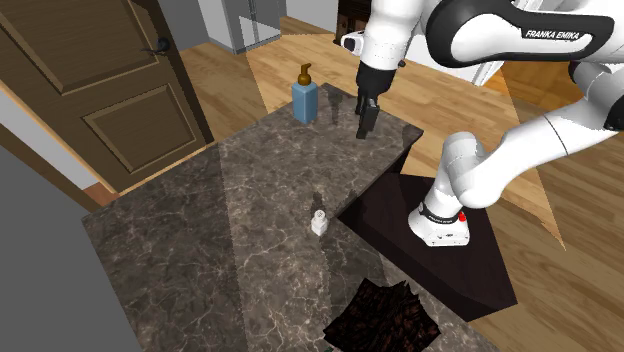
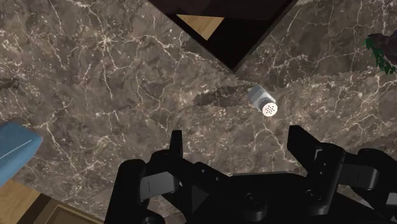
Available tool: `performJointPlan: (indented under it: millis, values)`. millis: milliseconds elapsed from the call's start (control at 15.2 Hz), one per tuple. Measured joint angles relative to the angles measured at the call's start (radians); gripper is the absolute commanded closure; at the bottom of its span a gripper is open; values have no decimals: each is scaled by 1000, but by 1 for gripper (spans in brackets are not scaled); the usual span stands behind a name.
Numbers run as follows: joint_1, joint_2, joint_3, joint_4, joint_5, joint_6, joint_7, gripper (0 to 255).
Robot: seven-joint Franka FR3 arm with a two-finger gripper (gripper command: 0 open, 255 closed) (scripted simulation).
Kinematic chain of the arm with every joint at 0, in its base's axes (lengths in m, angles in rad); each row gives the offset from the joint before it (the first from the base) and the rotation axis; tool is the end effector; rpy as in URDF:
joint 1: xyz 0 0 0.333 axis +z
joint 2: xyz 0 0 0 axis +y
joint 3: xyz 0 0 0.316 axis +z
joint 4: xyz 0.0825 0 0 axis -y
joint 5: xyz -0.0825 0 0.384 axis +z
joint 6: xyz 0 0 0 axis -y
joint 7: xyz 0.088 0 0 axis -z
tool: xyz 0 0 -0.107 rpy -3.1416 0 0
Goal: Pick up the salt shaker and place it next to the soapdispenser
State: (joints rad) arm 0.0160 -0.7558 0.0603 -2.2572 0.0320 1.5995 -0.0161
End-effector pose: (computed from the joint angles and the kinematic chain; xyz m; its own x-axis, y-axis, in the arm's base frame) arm 0.3175 0.0347 0.6300 0.9922 0.0787 0.0968 0.0780 -0.9969 0.0110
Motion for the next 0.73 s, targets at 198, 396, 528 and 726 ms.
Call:
performJointPlan:
  millis: [198,396,528,726]
  values:
    - [4,13,14,-24,2,32,9,0]
    - [16,52,59,-70,12,104,43,0]
    - [25,78,90,-103,19,155,67,0]
    - [34,136,132,-137,21,233,98,0]
